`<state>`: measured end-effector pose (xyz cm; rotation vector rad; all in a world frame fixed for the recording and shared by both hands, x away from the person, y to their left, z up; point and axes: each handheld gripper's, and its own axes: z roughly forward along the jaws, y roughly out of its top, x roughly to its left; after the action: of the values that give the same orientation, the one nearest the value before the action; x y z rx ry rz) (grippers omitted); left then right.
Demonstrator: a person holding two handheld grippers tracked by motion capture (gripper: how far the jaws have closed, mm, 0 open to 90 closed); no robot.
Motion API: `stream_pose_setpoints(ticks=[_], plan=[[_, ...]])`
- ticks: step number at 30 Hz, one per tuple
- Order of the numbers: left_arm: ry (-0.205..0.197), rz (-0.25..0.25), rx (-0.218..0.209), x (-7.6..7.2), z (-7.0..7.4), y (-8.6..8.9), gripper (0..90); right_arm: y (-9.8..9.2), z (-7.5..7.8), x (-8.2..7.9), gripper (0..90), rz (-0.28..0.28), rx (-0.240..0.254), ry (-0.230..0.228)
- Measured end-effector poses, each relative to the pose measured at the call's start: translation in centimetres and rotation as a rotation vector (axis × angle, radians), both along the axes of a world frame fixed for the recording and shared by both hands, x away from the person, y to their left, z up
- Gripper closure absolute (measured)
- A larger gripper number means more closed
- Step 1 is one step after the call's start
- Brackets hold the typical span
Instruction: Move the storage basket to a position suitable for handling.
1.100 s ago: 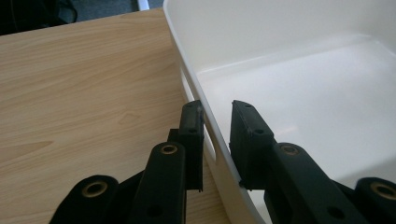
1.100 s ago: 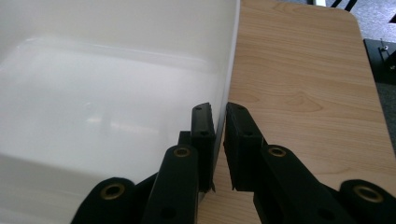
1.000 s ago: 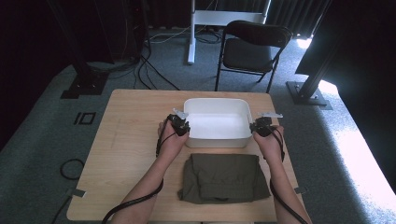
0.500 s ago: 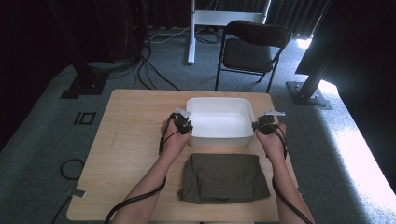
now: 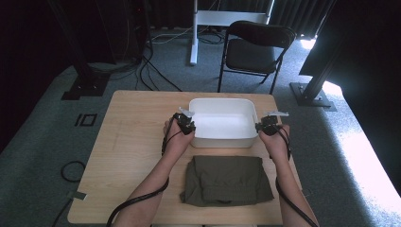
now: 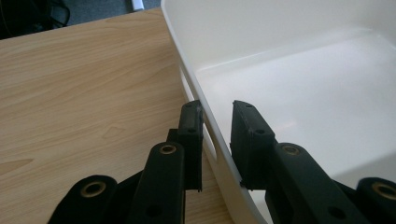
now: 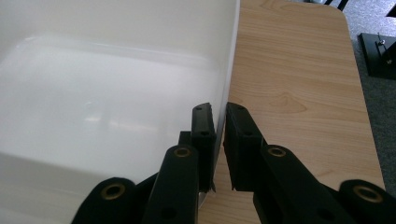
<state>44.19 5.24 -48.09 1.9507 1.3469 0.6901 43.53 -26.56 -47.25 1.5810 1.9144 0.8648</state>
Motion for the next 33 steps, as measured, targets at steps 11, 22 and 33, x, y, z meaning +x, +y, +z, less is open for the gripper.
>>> stream_pose_setpoints(ticks=[11,22,33], plan=[[0.009,-0.026,-0.034,0.1,0.1,0.5,73.3,0.0,0.0,0.1,78.5,0.004,0.001,-0.013],[-0.072,-0.088,-0.074,0.1,1.5,1.4,51.6,0.1,1.1,0.0,51.0,0.054,0.035,-0.109],[-0.085,-0.242,-0.089,-0.6,2.4,1.6,24.5,1.0,1.4,-0.5,17.2,0.134,0.106,-0.181]])
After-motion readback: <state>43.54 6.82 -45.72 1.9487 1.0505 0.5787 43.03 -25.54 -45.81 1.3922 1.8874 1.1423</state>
